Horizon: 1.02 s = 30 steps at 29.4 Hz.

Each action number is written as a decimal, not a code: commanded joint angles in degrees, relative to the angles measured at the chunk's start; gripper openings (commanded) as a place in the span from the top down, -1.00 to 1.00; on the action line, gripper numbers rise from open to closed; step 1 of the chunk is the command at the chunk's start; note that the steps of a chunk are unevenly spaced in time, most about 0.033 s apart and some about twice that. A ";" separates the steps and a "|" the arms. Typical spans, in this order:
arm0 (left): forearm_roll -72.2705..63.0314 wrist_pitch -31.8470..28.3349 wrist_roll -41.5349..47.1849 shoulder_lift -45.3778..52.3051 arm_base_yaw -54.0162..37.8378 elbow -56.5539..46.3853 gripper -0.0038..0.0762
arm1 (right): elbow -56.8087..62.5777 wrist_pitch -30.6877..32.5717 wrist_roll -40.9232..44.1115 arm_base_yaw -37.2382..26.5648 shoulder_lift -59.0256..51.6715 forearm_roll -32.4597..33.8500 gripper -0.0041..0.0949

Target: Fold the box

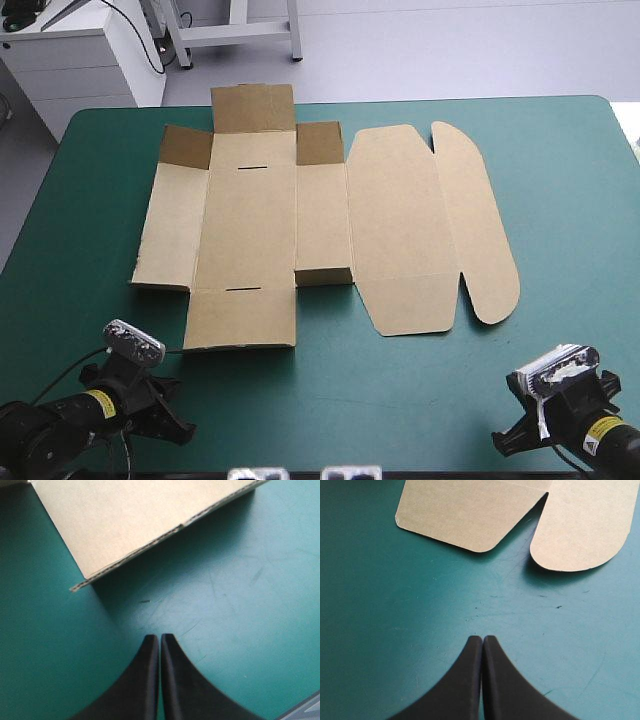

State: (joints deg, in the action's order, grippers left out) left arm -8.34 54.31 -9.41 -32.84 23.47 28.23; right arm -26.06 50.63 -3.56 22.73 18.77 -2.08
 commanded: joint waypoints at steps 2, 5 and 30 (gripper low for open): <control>-1.04 -2.73 0.45 -0.32 0.12 1.41 0.92 | -1.52 -3.58 -0.45 0.13 0.43 -0.22 0.95; -1.04 -2.61 0.45 -0.32 0.12 1.41 0.92 | -1.52 -3.58 -0.45 0.13 0.43 -0.22 0.95; -3.13 0.36 0.27 -4.05 0.12 19.36 0.92 | -1.52 -3.58 -0.45 0.13 0.43 -0.22 0.95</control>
State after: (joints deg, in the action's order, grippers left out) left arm -10.37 56.68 -9.41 -34.19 23.47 41.90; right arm -26.06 50.61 -3.56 22.73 18.77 -2.08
